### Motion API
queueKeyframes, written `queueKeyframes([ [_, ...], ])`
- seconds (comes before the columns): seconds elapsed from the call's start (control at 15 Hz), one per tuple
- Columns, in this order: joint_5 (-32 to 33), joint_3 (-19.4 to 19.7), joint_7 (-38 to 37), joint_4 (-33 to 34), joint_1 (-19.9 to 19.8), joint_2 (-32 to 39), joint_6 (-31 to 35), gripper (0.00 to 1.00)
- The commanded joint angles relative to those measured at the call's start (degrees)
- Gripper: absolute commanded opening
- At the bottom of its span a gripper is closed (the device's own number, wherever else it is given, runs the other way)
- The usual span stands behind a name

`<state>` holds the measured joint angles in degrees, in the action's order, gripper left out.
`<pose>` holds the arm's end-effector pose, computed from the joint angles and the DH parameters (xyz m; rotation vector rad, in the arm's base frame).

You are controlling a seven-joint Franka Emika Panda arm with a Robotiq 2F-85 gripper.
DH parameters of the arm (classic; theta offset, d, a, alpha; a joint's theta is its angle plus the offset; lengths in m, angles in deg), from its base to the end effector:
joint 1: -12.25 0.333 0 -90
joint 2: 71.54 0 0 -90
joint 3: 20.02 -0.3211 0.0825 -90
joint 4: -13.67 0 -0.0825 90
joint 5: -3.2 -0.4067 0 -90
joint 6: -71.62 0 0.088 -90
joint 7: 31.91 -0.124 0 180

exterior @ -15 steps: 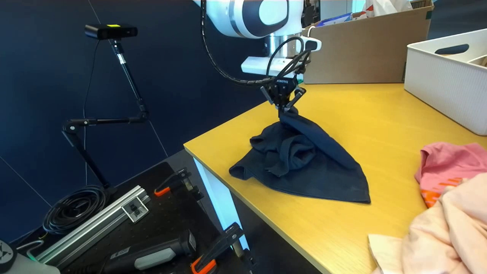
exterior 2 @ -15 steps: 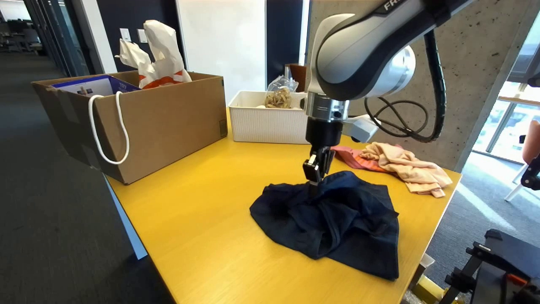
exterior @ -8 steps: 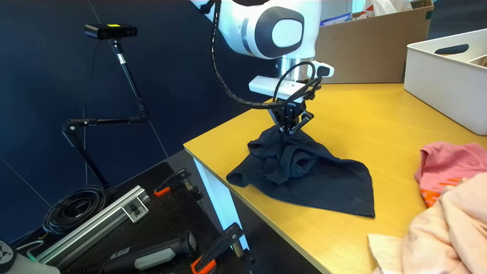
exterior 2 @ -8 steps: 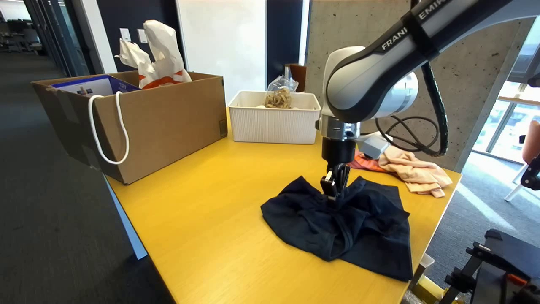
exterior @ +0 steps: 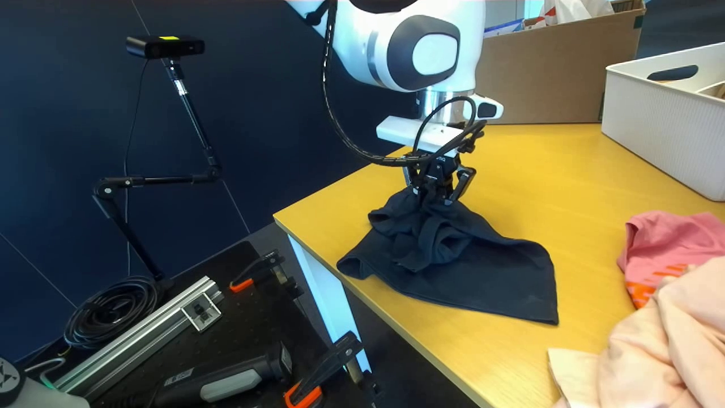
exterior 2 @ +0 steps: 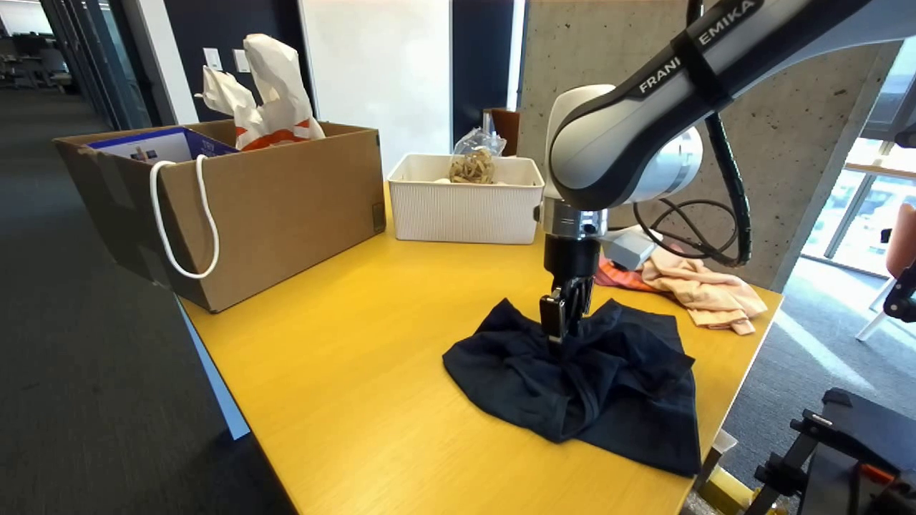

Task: Fold the black shirt multiple times

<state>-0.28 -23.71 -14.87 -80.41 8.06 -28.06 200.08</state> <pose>0.6838 -0.0064 0.1295 -3.0004 -0.3511 0.2155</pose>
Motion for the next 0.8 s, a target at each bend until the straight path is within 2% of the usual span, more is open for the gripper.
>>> queueKeyframes([
  [0.0,0.05,-0.63,-0.06,-1.23,-0.34,-2.35,-1.43,0.83],
  [0.2,-0.23,-1.4,1.57,-0.29,-0.72,-1.33,-2.67,1.0],
  [0.53,-0.06,-1.54,3.75,2.64,-1.15,2.63,-3.19,1.0],
  [0.73,1.33,-0.36,2.52,4.6,-0.21,5.83,-2.47,1.0],
])
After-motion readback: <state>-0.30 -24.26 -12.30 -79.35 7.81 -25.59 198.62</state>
